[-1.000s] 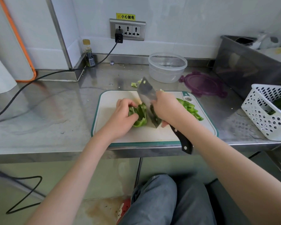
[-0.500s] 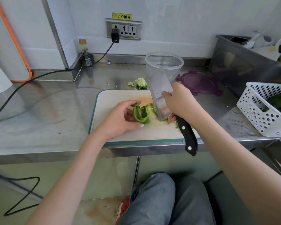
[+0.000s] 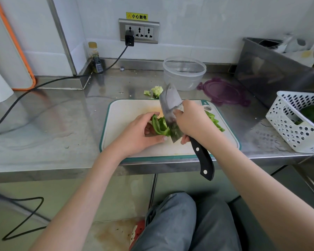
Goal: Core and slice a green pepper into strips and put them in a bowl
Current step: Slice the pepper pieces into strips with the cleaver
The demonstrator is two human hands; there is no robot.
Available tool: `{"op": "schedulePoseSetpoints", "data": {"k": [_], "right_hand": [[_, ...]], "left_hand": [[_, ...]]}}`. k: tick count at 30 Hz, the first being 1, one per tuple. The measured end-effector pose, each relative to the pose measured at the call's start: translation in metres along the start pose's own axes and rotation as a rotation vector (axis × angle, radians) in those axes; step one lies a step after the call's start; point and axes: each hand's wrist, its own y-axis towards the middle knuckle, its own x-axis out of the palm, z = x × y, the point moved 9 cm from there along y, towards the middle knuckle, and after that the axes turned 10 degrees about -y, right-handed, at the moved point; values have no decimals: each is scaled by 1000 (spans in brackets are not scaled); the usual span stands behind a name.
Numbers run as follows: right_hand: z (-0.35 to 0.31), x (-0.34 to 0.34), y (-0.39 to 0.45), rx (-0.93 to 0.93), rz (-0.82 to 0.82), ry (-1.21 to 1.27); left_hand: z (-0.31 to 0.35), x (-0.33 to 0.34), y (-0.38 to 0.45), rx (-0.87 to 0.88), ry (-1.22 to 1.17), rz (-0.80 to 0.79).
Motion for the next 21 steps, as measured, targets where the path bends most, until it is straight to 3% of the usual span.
{"op": "schedulePoseSetpoints", "data": {"k": [6, 12, 21], "right_hand": [[-8, 7, -2, 8, -58, -220], [-10, 0, 1, -79, 138, -144], [-34, 6, 3, -155, 115, -197]], "left_hand": [[-1, -2, 1, 2, 30, 10], [3, -3, 2, 25, 61, 35], [6, -2, 4, 38, 89, 64]]}}
